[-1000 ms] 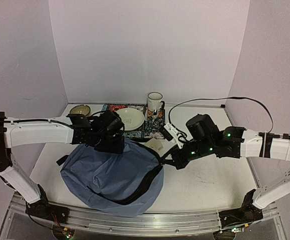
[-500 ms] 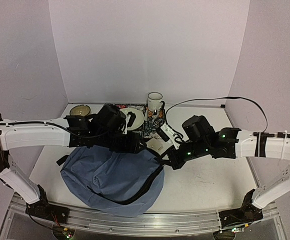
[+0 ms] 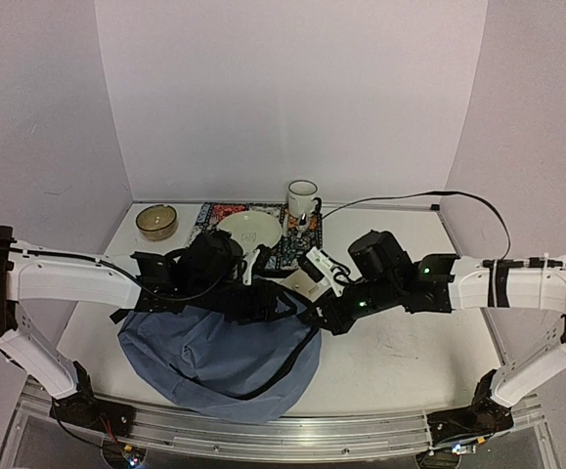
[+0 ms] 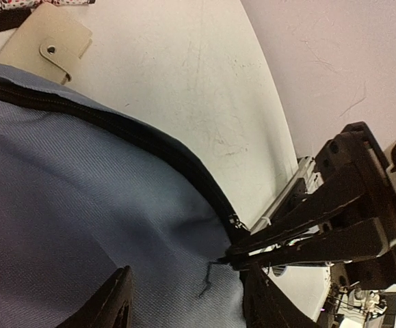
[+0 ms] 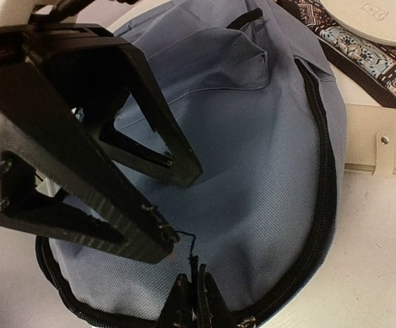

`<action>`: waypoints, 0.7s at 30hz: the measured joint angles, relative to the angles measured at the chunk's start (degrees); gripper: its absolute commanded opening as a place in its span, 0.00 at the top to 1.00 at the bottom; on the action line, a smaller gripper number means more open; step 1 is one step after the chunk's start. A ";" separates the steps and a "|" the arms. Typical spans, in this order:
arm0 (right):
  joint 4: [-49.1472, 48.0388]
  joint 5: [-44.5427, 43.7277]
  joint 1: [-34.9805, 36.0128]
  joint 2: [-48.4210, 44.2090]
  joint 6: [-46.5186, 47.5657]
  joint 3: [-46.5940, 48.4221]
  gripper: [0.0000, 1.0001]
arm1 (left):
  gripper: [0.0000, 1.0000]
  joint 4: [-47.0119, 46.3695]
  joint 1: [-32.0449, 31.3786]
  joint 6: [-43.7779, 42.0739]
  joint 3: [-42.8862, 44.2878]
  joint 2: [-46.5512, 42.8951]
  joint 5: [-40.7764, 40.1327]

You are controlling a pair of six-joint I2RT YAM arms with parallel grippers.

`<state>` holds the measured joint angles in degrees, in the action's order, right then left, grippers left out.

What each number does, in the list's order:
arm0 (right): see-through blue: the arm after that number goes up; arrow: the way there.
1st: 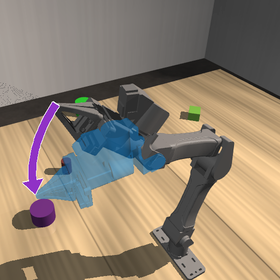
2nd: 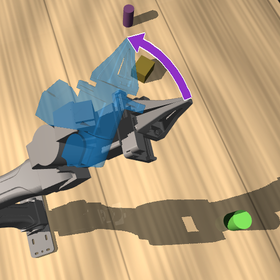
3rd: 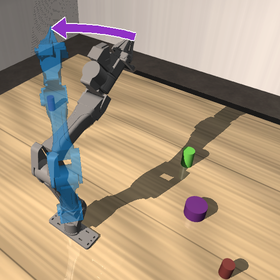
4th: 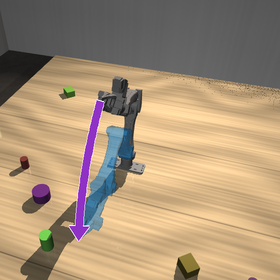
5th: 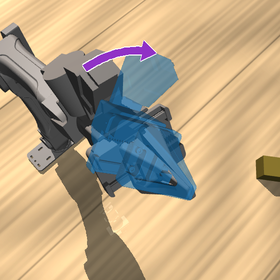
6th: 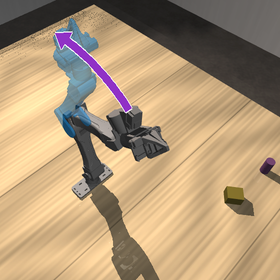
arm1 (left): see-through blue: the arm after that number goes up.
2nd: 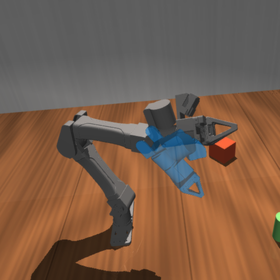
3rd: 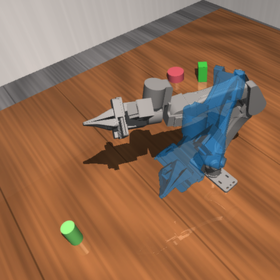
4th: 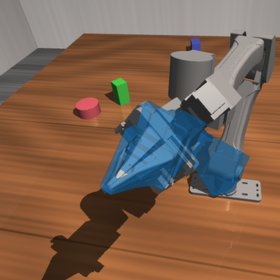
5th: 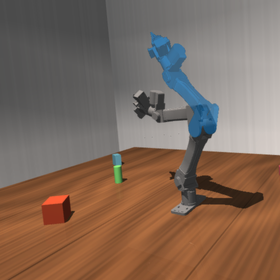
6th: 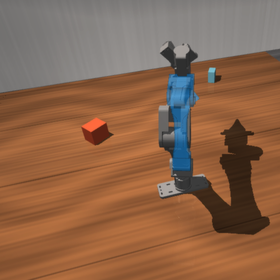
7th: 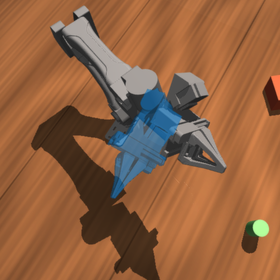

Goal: Pack the student bag
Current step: Zip the student bag into the largest pocket of the bag, then pick up the largest pocket of the bag from the student bag.

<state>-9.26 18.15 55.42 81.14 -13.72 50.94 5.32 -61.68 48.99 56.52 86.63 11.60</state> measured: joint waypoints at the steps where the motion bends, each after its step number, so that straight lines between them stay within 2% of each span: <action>1: -0.30 0.14 0.07 0.23 0.10 -0.23 0.95 | 0.44 -0.95 -0.10 0.63 -0.36 0.00 0.40; 8: -1.89 0.49 0.28 1.17 0.56 -1.18 0.94 | 0.49 -6.36 -0.32 5.31 -3.75 0.00 0.78; 16: -2.68 -0.37 0.56 0.59 0.58 -2.08 0.74 | 0.50 -9.46 -0.32 9.41 -5.30 0.00 0.67; 21: -2.10 -2.86 0.61 -3.54 -0.39 -2.39 0.62 | 0.50 -10.32 -0.50 9.64 -5.30 0.00 0.66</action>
<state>-11.37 15.28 56.03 77.60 -14.11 48.56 -5.00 -62.17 58.63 51.22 86.63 12.26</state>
